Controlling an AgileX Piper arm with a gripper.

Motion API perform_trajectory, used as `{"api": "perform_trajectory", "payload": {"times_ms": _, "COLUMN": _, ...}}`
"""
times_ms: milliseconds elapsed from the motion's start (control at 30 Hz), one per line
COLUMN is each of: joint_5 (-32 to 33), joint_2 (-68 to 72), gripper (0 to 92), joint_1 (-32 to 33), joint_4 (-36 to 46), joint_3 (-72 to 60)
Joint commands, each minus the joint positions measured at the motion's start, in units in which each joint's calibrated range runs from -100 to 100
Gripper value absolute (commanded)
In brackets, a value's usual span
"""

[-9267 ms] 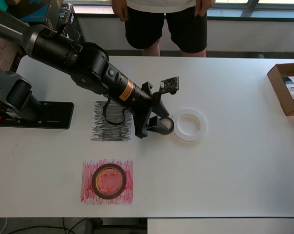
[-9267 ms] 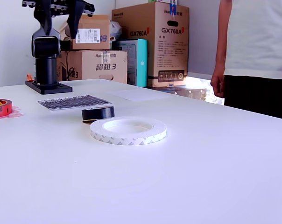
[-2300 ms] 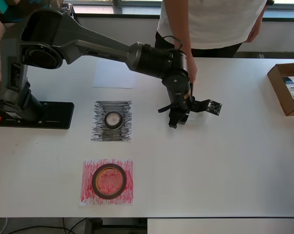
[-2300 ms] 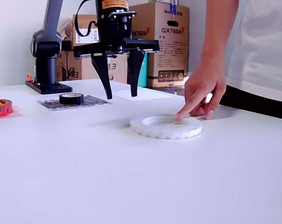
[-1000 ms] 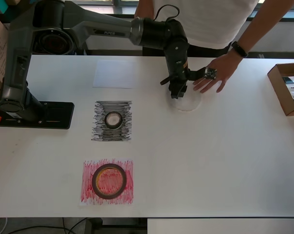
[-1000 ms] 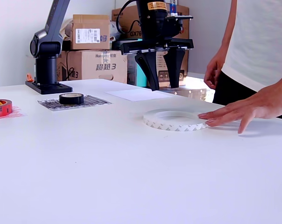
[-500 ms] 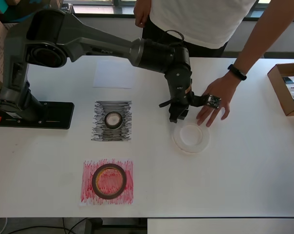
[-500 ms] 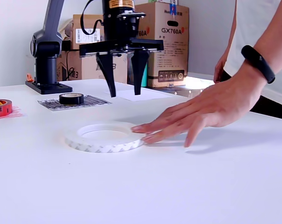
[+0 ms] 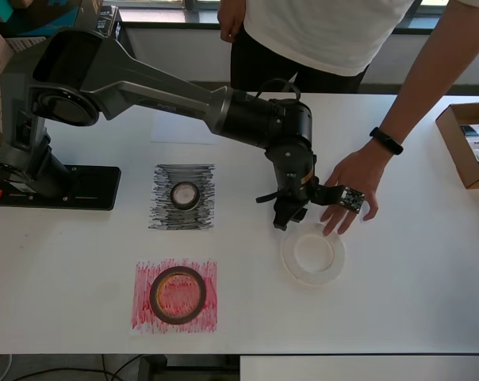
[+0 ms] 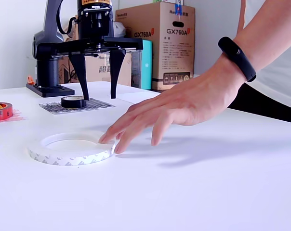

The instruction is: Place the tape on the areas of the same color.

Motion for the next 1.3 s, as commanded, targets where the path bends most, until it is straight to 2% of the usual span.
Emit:
{"api": "perform_trajectory", "payload": {"times_ms": 0, "joint_5": 0.16, "joint_2": -0.26, "gripper": 50.7, "joint_1": 0.03, "joint_4": 0.19, "joint_3": 0.42}}
{"api": "perform_trajectory", "payload": {"times_ms": 233, "joint_5": -0.99, "joint_2": -4.00, "gripper": 50.7, "joint_1": -3.21, "joint_4": 0.19, "joint_3": 0.79}}
{"api": "perform_trajectory", "payload": {"times_ms": 600, "joint_5": -2.87, "joint_2": -7.09, "gripper": 50.7, "joint_1": -4.39, "joint_4": 0.19, "joint_3": 1.15}}
{"api": "perform_trajectory", "payload": {"times_ms": 1000, "joint_5": -4.67, "joint_2": -7.28, "gripper": 50.7, "joint_1": -3.92, "joint_4": 3.24, "joint_3": -0.76}}
{"api": "perform_trajectory", "payload": {"times_ms": 1267, "joint_5": -5.73, "joint_2": -7.18, "gripper": 50.7, "joint_1": -0.60, "joint_4": 3.16, "joint_3": -5.39}}
